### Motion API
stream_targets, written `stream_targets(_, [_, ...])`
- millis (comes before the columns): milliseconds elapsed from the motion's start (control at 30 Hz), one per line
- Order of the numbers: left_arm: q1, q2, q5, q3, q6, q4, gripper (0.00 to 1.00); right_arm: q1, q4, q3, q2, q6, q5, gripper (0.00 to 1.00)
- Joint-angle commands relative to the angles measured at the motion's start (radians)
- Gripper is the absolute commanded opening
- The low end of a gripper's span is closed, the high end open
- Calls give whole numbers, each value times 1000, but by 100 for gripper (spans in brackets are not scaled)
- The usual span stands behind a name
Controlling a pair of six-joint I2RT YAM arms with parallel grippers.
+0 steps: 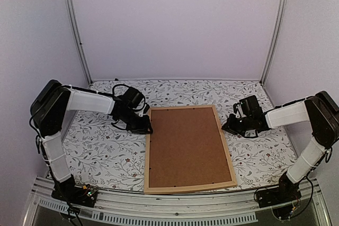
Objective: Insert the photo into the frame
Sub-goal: Hold the photo frame at the center of the board, then press the fastener onto the frame body.
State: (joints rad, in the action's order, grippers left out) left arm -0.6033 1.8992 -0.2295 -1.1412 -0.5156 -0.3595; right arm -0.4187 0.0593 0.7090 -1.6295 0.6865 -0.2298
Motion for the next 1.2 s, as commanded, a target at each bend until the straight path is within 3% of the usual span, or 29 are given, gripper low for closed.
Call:
stream_targets(0, [13,32,-5,5,3,32,29,-29,-134,-47,6,11,-34,2])
stream_targets(333, [23,39,-10,3,17,36,17,-72,-144,-43,14,45,-19,5])
stream_targets(533, [23,19,5,23,10,39,16,-72,-213,20,3,15,17,21])
stream_targets(733, [23,7,6,35,-3,55,17,-70,-324,128,-12,-34,98,31])
stream_targets(1167, [20,22,-8,15,5,58,18,-12,-587,522,-172,-242,285,33])
